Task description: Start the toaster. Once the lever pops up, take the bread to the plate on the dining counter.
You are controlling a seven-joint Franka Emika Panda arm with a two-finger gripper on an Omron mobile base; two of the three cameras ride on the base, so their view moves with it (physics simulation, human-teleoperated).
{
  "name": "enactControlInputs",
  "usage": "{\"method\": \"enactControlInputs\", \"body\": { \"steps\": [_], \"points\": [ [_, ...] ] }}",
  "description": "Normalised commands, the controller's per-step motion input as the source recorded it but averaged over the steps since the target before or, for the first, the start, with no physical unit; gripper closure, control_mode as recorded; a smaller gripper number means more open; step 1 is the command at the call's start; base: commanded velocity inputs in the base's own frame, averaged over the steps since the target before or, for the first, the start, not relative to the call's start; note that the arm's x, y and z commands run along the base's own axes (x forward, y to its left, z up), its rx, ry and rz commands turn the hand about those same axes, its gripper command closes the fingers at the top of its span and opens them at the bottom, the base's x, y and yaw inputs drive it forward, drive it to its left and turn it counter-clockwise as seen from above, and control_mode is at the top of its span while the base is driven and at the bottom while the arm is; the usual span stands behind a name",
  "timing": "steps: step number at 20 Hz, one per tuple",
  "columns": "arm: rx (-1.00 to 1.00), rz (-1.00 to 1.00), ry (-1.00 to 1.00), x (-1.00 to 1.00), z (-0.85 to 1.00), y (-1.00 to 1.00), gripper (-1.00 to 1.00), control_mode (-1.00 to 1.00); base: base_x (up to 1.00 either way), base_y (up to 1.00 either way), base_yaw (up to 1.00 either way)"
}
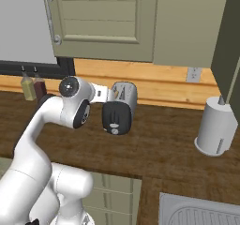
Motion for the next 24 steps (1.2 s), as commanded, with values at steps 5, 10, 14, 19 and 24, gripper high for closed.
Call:
{"method": "enactControlInputs", "body": {
  "steps": [5,10,14,19,24],
  "points": [
    [0.00,0.04,-0.14,0.02,0.00,0.03,-1.00,-1.00,0.00,0.00,0.00],
    [0.00,0.00,-0.06,0.19,-0.02,0.02,-1.00,-1.00,0.00,0.00,0.00],
    [0.00,0.00,0.00,0.35,-0.16,0.06,-1.00,-1.00,0.00,0.00,0.00],
    [0.00,0.00,0.00,0.35,-0.08,0.02,-1.00,-1.00,0.00,0.00,0.00],
    [0.00,0.00,0.00,0.27,-0.04,0.03,-1.00,-1.00,0.00,0.00,0.00]
  ]
}}
